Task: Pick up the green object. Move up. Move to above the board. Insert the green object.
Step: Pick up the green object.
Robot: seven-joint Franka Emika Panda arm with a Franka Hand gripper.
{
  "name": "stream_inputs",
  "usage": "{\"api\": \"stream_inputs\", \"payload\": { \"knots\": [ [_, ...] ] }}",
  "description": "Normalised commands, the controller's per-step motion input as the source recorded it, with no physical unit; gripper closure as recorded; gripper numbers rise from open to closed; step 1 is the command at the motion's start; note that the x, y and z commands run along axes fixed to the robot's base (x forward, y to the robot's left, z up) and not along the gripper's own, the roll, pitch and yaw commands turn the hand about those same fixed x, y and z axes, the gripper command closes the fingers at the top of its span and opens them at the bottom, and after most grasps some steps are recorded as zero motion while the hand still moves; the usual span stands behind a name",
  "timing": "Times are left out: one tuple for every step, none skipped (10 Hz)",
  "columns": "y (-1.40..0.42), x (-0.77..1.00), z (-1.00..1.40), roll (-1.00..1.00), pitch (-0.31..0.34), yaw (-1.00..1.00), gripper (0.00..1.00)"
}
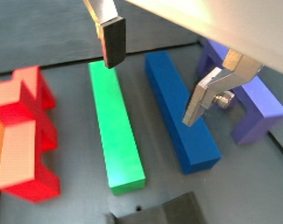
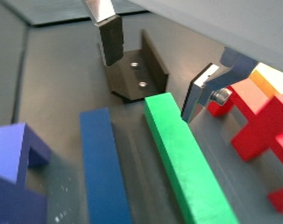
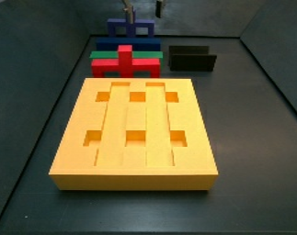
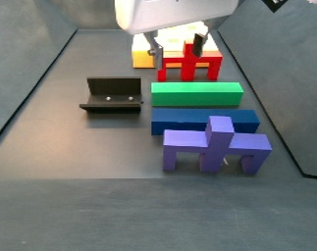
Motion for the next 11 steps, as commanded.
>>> {"api": "stream_inputs", "payload": {
  "knots": [
    [0.00, 0.00, -0.04, -0.01, 0.000, -1.00, 0.00],
    [0.00, 0.00, -0.04, -0.01, 0.000, -1.00, 0.00],
    [0.00, 0.00, -0.04, -0.01, 0.000, -1.00, 0.00],
    [0.00, 0.00, -0.05, -0.01, 0.000, -1.00, 0.00],
    [0.00, 0.00, -0.09, 0.00, 0.000, -1.00, 0.00],
    [0.00, 0.00, -0.11, 0.00, 0.000, -1.00, 0.00],
    [0.00, 0.00, -0.33, 0.00, 0.000, -1.00, 0.00],
    [0.00, 0.00, -0.50, 0.00, 0.000, -1.00, 0.00],
    [0.00, 0.00, -0.45, 0.00, 0.000, -1.00, 0.00],
    [0.00, 0.00, -0.28, 0.00, 0.024, -1.00, 0.00],
    [0.00, 0.00, -0.17, 0.00, 0.021, -1.00, 0.00]
  ]
}}
